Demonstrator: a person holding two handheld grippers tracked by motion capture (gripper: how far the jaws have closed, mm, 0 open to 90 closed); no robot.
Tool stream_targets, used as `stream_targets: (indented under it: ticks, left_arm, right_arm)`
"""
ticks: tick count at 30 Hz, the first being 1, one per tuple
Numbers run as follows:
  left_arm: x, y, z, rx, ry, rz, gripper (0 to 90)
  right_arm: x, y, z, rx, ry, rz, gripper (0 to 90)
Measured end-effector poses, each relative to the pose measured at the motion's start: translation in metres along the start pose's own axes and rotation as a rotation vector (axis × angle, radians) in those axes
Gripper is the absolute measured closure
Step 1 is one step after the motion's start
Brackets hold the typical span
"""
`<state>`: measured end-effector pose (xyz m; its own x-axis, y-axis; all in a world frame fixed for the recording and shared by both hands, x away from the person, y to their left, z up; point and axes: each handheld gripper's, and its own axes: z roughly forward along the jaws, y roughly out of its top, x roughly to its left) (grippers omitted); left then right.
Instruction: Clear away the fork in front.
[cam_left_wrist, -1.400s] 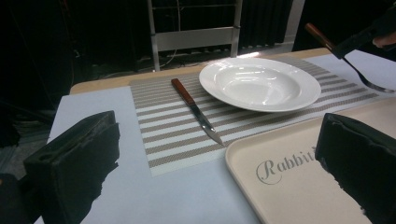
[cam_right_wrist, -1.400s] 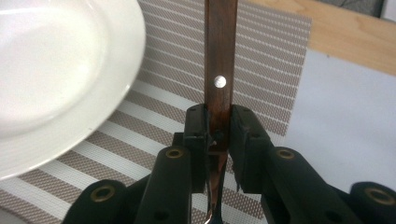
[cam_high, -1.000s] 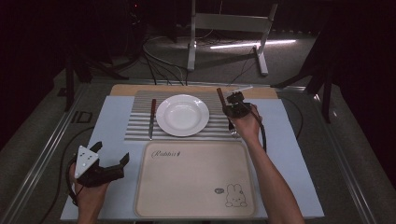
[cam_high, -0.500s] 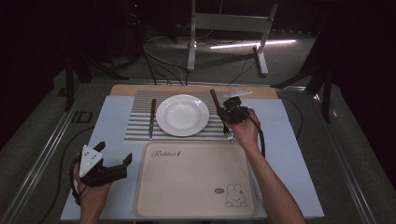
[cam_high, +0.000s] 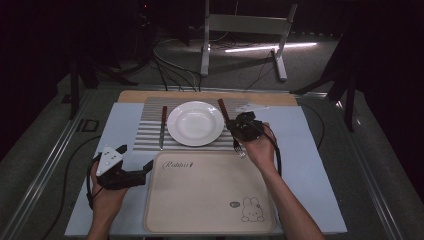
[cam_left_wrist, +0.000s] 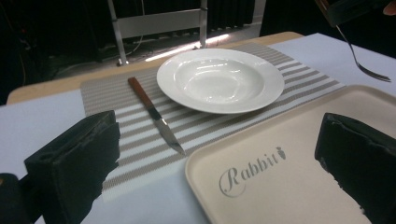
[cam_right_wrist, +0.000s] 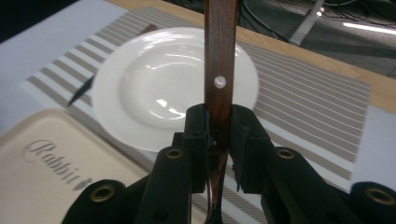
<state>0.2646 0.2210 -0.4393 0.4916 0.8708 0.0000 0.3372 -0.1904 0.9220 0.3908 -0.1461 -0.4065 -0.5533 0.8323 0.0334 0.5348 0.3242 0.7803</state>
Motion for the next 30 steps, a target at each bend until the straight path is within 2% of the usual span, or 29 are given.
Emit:
stream_targets:
  ticks: [5,16,30]
  left_arm:
    - [-0.005,0.013,0.007,0.002,-0.012,-0.025,0.7]
    - [-0.016,0.037,0.025,-0.011,-0.027,-0.018,0.6]
    - [-0.020,0.063,0.048,0.000,-0.047,-0.020,0.7]
  right_arm:
    - [0.012,-0.002,-0.005,-0.024,0.023,-0.015,78.2]
    - [0.032,-0.004,-0.010,-0.070,0.071,-0.015,78.1]
    - [0.048,-0.006,-0.008,-0.109,0.108,-0.010,78.1]
